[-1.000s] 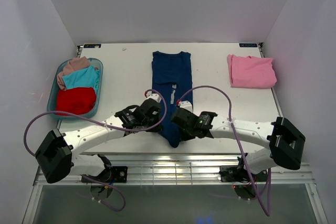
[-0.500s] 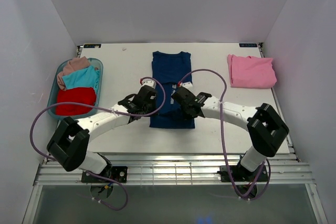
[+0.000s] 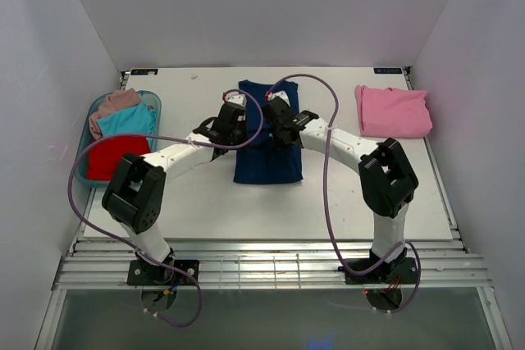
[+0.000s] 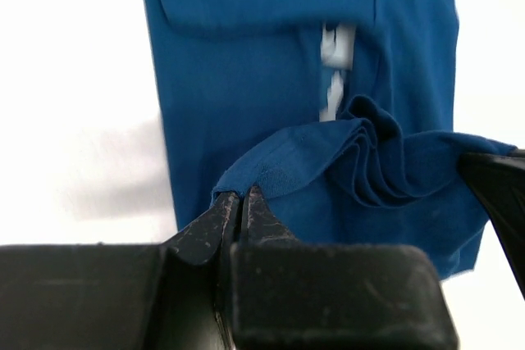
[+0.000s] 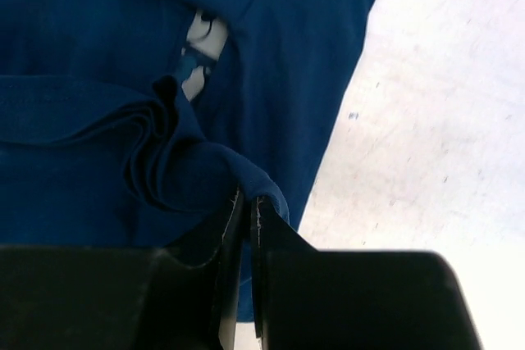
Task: Fold and stack the t-shirts
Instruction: Fold the tshirt
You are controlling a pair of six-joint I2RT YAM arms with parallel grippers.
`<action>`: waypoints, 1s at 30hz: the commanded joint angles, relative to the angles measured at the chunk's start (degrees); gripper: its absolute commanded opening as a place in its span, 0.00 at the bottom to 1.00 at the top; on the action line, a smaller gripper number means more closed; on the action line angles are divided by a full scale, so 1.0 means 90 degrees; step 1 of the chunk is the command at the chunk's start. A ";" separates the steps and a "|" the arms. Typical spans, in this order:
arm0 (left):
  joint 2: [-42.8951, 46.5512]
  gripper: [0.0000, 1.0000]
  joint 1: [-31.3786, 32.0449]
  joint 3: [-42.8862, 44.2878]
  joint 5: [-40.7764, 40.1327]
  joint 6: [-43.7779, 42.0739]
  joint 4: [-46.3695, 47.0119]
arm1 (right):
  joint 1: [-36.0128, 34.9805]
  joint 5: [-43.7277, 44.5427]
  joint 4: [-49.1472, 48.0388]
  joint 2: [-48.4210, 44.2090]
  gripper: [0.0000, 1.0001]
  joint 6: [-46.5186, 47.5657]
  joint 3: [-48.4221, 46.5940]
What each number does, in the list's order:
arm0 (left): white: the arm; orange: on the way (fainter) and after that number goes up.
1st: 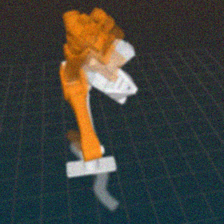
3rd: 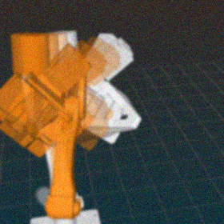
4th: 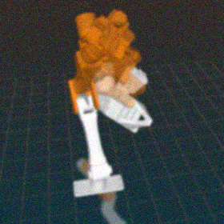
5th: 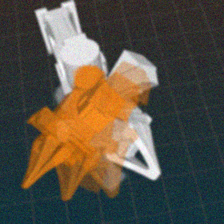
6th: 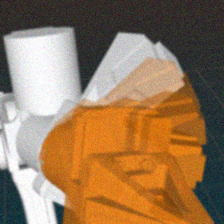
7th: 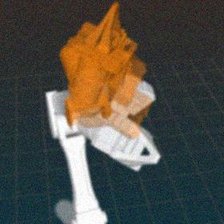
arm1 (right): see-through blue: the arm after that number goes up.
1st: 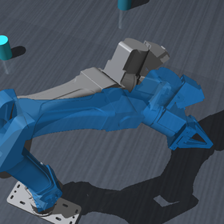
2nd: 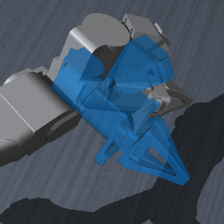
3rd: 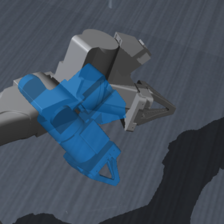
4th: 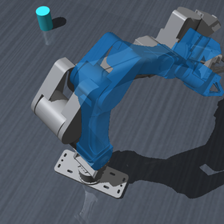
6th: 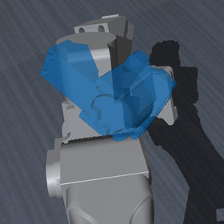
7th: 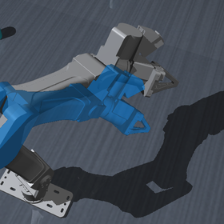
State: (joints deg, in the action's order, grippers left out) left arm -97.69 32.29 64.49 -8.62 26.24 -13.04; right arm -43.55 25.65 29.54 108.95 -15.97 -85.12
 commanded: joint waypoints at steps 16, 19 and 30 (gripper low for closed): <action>-0.1518 0.15 -0.0961 0.1379 0.0948 -0.0483 0.0257 | 0.0923 0.0070 0.0273 0.1449 0.08 0.0856 -0.1733; -0.1684 0.43 -0.0961 0.1662 0.0900 -0.0532 0.0287 | 0.1020 0.0177 0.0282 0.1674 0.25 0.0798 -0.1850; -0.0671 0.57 -0.0961 0.2525 -0.0801 -0.0455 -0.0359 | 0.1089 0.0755 -0.0030 0.0348 0.48 0.1129 -0.1619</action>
State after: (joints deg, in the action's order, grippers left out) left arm -111.53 23.79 88.53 -11.42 20.86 -15.03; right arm -33.76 31.16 32.64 120.42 -6.90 -102.04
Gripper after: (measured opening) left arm 0.573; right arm 0.482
